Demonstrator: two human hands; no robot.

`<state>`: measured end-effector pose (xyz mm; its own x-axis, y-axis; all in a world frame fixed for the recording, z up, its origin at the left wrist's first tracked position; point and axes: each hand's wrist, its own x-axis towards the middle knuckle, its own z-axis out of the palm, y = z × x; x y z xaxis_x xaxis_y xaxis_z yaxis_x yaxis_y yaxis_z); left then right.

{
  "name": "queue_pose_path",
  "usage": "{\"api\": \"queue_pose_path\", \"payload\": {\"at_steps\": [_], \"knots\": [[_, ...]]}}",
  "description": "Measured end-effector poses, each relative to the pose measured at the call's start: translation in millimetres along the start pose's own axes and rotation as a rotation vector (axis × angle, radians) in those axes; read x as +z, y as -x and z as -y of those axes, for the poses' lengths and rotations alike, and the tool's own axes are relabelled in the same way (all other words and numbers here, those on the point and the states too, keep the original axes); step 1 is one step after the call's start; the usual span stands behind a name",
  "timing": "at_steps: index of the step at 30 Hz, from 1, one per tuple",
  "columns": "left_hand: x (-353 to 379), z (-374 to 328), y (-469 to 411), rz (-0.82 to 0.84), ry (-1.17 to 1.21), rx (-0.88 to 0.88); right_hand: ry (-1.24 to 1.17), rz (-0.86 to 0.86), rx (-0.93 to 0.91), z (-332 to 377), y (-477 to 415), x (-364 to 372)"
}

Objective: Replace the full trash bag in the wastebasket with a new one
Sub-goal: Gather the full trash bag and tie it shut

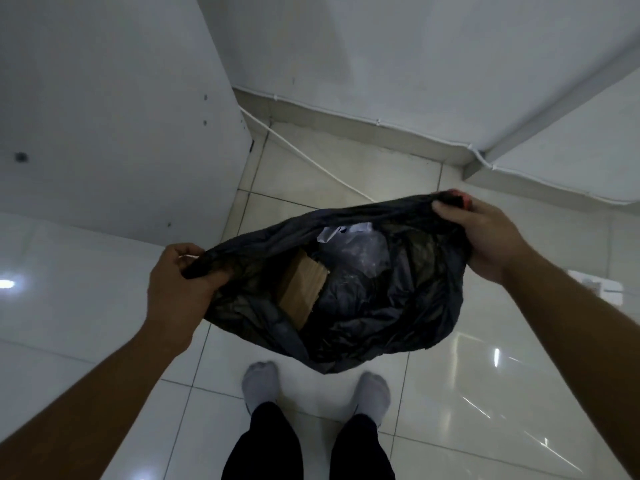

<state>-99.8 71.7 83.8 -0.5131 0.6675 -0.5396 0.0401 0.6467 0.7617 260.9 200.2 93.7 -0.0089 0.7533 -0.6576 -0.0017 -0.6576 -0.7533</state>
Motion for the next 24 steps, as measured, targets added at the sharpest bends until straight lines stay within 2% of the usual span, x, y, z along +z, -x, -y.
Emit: {"api": "queue_pose_path", "payload": {"at_steps": [3, 6, 9, 12, 15, 21, 24], "knots": [[-7, 0, 23, 0.142, -0.038, -0.11, 0.249, -0.188, 0.01, -21, 18, -6], [-15, 10, 41, 0.192, 0.008, -0.219, 0.213, -0.288, 0.206, -44, 35, -10], [-17, 19, 57, 0.206, 0.134, -0.403, 0.26, -0.315, 0.372, -74, 46, -16], [-17, 27, 67, 0.238, 0.081, -0.567, 0.461, -0.299, 0.32, -95, 59, -16], [-19, 28, 77, 0.295, 0.101, -0.592, 0.353, -0.243, 0.359, -90, 80, -4], [-19, 14, 87, 0.198, 0.219, -0.483, 0.278, -0.258, 0.332, -72, 94, -16], [-24, 0, 89, 0.208, 0.263, -0.436, 0.22, -0.184, 0.328, -45, 99, -26]]}}
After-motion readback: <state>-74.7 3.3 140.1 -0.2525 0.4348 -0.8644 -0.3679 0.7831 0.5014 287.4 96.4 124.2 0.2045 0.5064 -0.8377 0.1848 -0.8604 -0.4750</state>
